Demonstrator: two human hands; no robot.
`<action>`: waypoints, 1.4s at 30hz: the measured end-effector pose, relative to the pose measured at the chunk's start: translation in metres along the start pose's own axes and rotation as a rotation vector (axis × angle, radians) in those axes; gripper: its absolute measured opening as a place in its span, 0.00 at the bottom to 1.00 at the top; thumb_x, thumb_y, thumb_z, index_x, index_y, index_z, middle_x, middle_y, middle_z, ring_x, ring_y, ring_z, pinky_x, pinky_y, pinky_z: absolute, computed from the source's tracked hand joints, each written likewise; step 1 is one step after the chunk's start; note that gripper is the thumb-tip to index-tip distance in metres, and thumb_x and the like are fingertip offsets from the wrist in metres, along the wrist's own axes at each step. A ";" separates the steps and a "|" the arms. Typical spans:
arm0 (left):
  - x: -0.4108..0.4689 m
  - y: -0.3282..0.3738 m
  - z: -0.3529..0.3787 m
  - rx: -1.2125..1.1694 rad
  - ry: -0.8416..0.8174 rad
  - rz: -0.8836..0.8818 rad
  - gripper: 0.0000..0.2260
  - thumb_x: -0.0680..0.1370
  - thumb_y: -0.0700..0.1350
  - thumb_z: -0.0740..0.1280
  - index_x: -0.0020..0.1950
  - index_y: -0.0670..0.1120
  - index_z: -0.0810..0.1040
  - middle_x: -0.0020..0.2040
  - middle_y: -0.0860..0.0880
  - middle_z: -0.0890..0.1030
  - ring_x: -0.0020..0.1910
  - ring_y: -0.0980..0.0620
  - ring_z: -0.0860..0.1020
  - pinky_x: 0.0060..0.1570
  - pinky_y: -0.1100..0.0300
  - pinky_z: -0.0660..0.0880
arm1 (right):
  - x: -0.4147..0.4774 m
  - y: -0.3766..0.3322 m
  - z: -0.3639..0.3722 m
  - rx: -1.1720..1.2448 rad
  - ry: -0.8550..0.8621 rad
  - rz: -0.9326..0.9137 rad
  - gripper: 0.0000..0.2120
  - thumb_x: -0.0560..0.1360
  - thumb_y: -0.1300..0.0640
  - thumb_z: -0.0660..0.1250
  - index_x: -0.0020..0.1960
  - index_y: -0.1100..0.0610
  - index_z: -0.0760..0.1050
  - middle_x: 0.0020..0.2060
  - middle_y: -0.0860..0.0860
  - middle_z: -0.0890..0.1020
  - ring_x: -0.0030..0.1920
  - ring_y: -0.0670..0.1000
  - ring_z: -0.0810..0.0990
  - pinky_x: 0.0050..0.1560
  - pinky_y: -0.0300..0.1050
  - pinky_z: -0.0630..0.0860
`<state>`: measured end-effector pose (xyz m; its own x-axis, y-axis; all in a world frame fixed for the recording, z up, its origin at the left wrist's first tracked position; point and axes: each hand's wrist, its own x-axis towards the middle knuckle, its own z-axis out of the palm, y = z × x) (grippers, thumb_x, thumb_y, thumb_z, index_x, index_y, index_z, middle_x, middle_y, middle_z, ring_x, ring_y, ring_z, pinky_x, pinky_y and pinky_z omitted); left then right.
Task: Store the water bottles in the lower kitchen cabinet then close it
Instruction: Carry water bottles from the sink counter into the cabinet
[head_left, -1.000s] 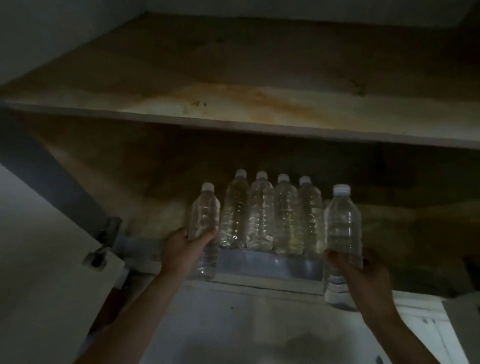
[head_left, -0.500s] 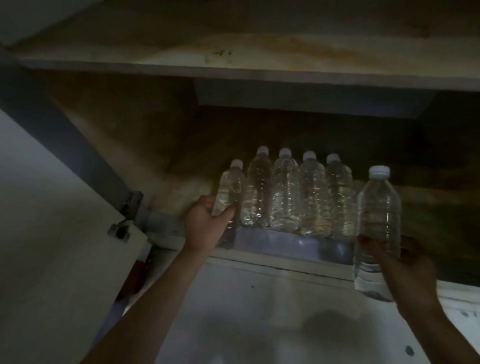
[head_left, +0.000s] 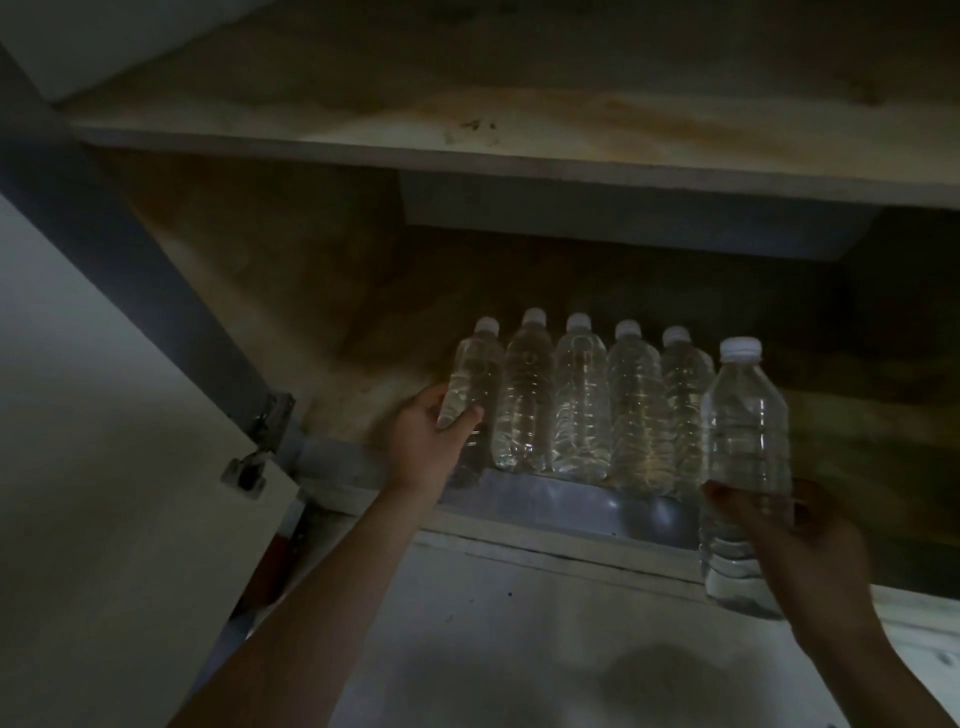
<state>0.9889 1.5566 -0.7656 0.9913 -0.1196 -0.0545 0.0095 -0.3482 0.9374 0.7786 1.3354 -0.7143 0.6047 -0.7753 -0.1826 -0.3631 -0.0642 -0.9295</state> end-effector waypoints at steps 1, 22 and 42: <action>0.002 0.001 0.002 -0.003 0.005 0.003 0.09 0.74 0.43 0.75 0.53 0.50 0.82 0.43 0.55 0.84 0.44 0.54 0.83 0.48 0.52 0.81 | 0.001 0.003 0.000 -0.001 0.002 0.006 0.11 0.70 0.55 0.76 0.48 0.55 0.77 0.39 0.53 0.83 0.39 0.56 0.83 0.39 0.45 0.76; -0.041 0.049 0.109 0.493 -0.506 0.767 0.26 0.76 0.59 0.64 0.72 0.51 0.70 0.71 0.53 0.72 0.72 0.52 0.66 0.71 0.48 0.65 | 0.031 0.038 -0.053 -0.211 0.123 0.055 0.17 0.71 0.48 0.76 0.52 0.56 0.75 0.40 0.47 0.78 0.42 0.50 0.78 0.42 0.44 0.72; -0.046 0.041 0.128 0.716 -0.499 0.940 0.24 0.77 0.61 0.57 0.69 0.53 0.75 0.68 0.54 0.77 0.72 0.45 0.67 0.66 0.47 0.69 | 0.093 0.028 -0.025 -0.505 -0.024 -0.001 0.16 0.72 0.39 0.62 0.41 0.51 0.74 0.41 0.54 0.81 0.47 0.58 0.81 0.54 0.51 0.75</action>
<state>0.9270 1.4281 -0.7685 0.4204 -0.8704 0.2563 -0.8904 -0.3415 0.3009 0.8066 1.2456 -0.7496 0.6189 -0.7610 -0.1947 -0.6568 -0.3654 -0.6596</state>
